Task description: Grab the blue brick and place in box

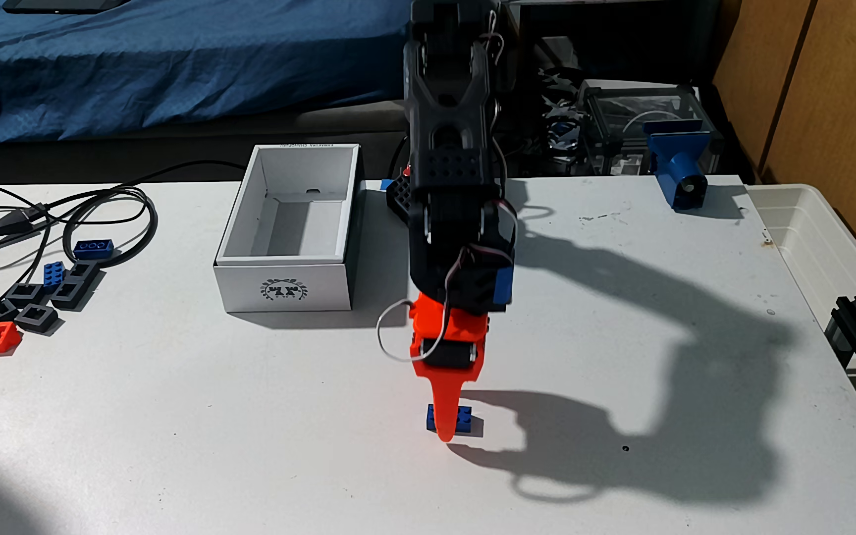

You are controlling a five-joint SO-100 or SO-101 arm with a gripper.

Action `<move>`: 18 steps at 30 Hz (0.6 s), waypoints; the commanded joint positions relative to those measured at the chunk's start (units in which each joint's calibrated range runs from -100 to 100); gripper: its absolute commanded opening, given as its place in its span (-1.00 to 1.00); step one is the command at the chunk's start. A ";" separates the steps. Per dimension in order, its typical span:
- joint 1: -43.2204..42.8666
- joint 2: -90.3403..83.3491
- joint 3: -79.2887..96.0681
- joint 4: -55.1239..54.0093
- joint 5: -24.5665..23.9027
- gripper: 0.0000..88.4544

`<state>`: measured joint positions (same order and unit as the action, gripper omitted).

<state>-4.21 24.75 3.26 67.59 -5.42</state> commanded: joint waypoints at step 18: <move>-0.10 4.05 -6.90 2.17 -0.81 -0.70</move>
<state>-4.21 28.72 -2.64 68.73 -6.00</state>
